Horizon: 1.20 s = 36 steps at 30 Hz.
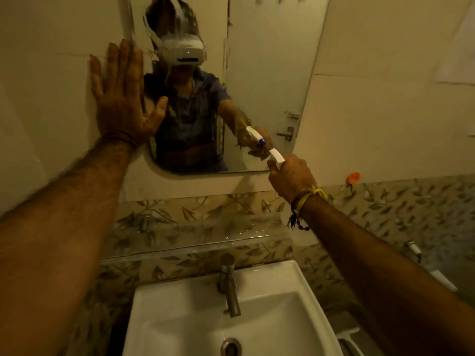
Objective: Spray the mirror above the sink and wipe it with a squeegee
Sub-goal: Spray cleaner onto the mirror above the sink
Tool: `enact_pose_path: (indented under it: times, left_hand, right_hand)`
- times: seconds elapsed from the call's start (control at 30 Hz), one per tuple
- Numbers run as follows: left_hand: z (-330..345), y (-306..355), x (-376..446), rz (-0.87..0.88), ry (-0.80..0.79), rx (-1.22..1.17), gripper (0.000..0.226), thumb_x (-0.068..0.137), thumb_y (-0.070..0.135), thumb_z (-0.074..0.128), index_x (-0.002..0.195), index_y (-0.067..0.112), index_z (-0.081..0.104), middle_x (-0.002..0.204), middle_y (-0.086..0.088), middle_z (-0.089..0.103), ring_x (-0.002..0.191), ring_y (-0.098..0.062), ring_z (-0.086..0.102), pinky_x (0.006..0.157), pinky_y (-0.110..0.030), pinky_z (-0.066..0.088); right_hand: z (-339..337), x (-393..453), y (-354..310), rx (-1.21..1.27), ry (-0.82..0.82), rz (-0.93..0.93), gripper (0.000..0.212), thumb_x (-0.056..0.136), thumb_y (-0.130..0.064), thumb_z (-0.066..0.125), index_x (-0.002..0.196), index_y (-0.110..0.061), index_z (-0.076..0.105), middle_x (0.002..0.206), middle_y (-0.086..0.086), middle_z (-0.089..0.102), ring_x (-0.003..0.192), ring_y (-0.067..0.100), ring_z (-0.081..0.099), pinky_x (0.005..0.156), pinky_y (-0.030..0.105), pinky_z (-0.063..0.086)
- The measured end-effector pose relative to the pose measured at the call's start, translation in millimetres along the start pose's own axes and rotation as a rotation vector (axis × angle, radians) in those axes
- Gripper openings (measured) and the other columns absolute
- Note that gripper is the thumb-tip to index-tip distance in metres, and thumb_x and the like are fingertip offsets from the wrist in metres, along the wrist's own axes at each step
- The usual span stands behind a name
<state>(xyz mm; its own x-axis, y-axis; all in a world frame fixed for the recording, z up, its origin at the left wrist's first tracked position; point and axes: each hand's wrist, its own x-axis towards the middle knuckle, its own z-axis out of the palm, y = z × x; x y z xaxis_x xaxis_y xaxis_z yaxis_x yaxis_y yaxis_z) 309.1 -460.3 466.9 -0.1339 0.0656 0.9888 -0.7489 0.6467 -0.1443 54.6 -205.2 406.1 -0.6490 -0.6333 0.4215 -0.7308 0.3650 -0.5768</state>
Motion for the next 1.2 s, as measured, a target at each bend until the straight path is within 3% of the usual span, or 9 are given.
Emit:
enact_pose_path:
  times: [0.13, 0.3, 0.53, 0.67, 0.77, 0.87, 1.0, 1.07, 1.2]
  left_hand:
    - [-1, -2, 0, -0.011, -0.013, -0.062, 0.084, 0.098, 0.057, 0.042, 0.163, 0.016, 0.010, 0.169, -0.007, 0.019, 0.158, -0.026, 0.014, 0.127, -0.051, 0.002]
    - [-8, 2, 1, -0.027, -0.016, -0.065, 0.082, 0.099, 0.056, 0.042, 0.161, 0.008, 0.019, 0.167, -0.013, 0.023, 0.156, -0.031, 0.018, 0.125, -0.060, 0.011]
    - [-20, 8, 5, -0.036, -0.063, -0.050, 0.080, 0.099, 0.054, 0.039, 0.156, -0.001, 0.030, 0.163, -0.021, 0.030, 0.153, -0.038, 0.026, 0.123, -0.064, 0.015]
    - [-19, 8, 5, -0.036, -0.090, -0.031, 0.080, 0.099, 0.054, 0.040, 0.157, 0.000, 0.029, 0.164, -0.020, 0.028, 0.154, -0.037, 0.024, 0.125, -0.061, 0.012]
    - [-17, 6, 5, -0.036, -0.085, -0.032, 0.079, 0.099, 0.053, 0.042, 0.157, 0.000, 0.029, 0.164, -0.020, 0.028, 0.154, -0.036, 0.025, 0.125, -0.060, 0.012]
    - [-16, 6, 5, -0.042, -0.069, -0.051, 0.078, 0.099, 0.052, 0.044, 0.156, 0.000, 0.030, 0.164, -0.019, 0.029, 0.153, -0.036, 0.025, 0.125, -0.059, 0.011]
    - [-15, 5, 4, -0.044, -0.051, -0.060, 0.077, 0.098, 0.048, 0.050, 0.155, 0.000, 0.032, 0.162, -0.019, 0.032, 0.152, -0.036, 0.028, 0.126, -0.059, 0.012]
    - [-16, 5, 4, -0.050, -0.052, -0.059, 0.077, 0.097, 0.046, 0.053, 0.155, 0.001, 0.032, 0.162, -0.018, 0.033, 0.153, -0.035, 0.028, 0.126, -0.058, 0.013]
    - [-16, 5, 4, -0.056, -0.076, -0.068, 0.079, 0.094, 0.045, 0.058, 0.156, 0.003, 0.031, 0.163, -0.015, 0.032, 0.154, -0.031, 0.025, 0.126, -0.058, 0.013]
  right_hand:
    - [-15, 7, 16, -0.054, 0.062, 0.049, 0.018, 0.094, -0.036, 0.054, 0.090, -0.019, 0.058, 0.079, 0.001, 0.059, 0.064, 0.020, 0.056, 0.055, 0.025, 0.041]
    - [-26, 15, 4, 0.008, 0.260, -0.041, 0.017, 0.095, -0.035, 0.053, 0.084, -0.023, 0.048, 0.067, -0.007, 0.047, 0.053, 0.005, 0.041, 0.043, 0.019, 0.025]
    - [-33, 14, -86, 0.305, 0.306, -0.367, 0.010, 0.093, -0.038, 0.058, 0.090, -0.029, 0.060, 0.064, -0.016, 0.052, 0.057, 0.001, 0.055, 0.040, 0.008, 0.034]
    - [-29, 8, -133, 0.383, 0.224, -0.524, 0.020, 0.095, -0.029, 0.060, 0.114, -0.024, 0.064, 0.073, -0.021, 0.055, 0.064, -0.005, 0.057, 0.044, 0.000, 0.039]
    - [-27, 6, -160, 0.407, 0.221, -0.578, 0.024, 0.094, -0.032, 0.060, 0.116, -0.021, 0.062, 0.085, -0.014, 0.060, 0.073, 0.006, 0.063, 0.058, 0.013, 0.052]
    - [-34, 14, -173, 0.492, 0.224, -0.569, 0.016, 0.092, -0.037, 0.061, 0.104, -0.026, 0.062, 0.079, -0.011, 0.062, 0.071, 0.014, 0.067, 0.050, 0.027, 0.058]
    - [-56, 32, -176, 0.609, 0.417, -0.509, 0.007, 0.089, -0.037, 0.063, 0.092, -0.032, 0.059, 0.070, -0.017, 0.058, 0.062, -0.004, 0.061, 0.048, 0.002, 0.044]
    - [-65, 37, -176, 0.631, 0.513, -0.464, 0.009, 0.090, -0.036, 0.063, 0.089, -0.033, 0.055, 0.068, -0.020, 0.055, 0.059, -0.010, 0.060, 0.047, 0.000, 0.043]
    - [-65, 42, -158, 0.602, 0.544, -0.345, 0.009, 0.090, -0.041, 0.061, 0.091, -0.036, 0.053, 0.072, -0.015, 0.058, 0.065, 0.011, 0.068, 0.053, 0.034, 0.061]
